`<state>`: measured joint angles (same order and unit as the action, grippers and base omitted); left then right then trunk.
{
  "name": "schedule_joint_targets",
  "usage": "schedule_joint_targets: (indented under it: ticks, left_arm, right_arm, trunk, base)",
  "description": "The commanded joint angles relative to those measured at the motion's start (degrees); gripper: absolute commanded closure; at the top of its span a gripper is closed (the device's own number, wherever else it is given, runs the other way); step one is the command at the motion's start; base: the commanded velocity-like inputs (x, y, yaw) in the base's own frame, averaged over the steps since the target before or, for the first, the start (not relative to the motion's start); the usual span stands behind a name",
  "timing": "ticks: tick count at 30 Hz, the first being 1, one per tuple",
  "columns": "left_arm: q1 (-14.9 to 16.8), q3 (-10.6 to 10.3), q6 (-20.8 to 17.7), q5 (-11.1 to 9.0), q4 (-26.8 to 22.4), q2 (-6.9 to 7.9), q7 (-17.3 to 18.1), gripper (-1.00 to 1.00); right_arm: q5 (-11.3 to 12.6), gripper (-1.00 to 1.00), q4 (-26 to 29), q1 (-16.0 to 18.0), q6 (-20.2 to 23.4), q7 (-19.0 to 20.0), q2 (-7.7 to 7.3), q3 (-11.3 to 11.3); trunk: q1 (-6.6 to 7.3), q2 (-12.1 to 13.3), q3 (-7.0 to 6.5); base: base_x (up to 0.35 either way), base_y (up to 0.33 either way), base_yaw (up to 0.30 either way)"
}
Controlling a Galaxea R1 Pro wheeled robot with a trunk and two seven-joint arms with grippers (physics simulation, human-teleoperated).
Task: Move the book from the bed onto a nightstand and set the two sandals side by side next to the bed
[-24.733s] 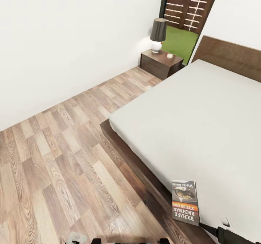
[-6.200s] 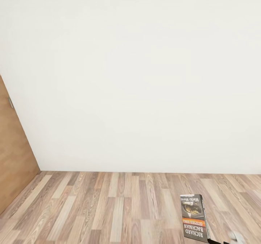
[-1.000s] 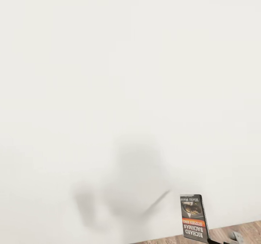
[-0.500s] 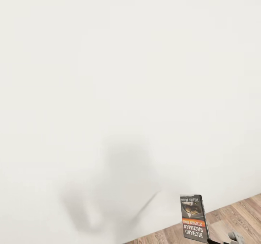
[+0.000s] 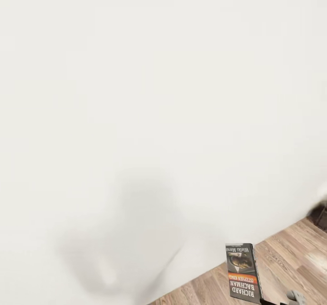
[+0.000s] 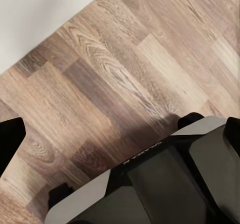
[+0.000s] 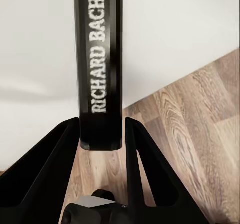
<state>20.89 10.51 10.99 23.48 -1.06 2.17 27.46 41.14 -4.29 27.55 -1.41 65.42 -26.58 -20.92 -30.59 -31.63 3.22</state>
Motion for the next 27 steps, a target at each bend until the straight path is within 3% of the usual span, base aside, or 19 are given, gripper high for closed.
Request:
schedule_joint_targets:
  ticks: [1, 27]
  left_arm:
    - [0.03, 0.48, 0.26, 0.60, 0.01, 0.02, 0.14, -1.00]
    - [0.03, 0.48, 0.26, 0.60, 0.01, 0.02, 0.14, -1.00]
  right_arm:
    - [0.48, 1.00, -0.19, 0.13, -0.17, 0.24, 0.04, -0.17]
    - [0.52, 1.00, -0.19, 0.13, -0.17, 0.25, 0.04, -0.17]
  trunk:
    - [-0.03, -0.11, 0.11]
    - [-0.03, -0.11, 0.11]
  base:
    - [0.000, 0.000, -0.284]
    - [0.000, 0.000, -0.284]
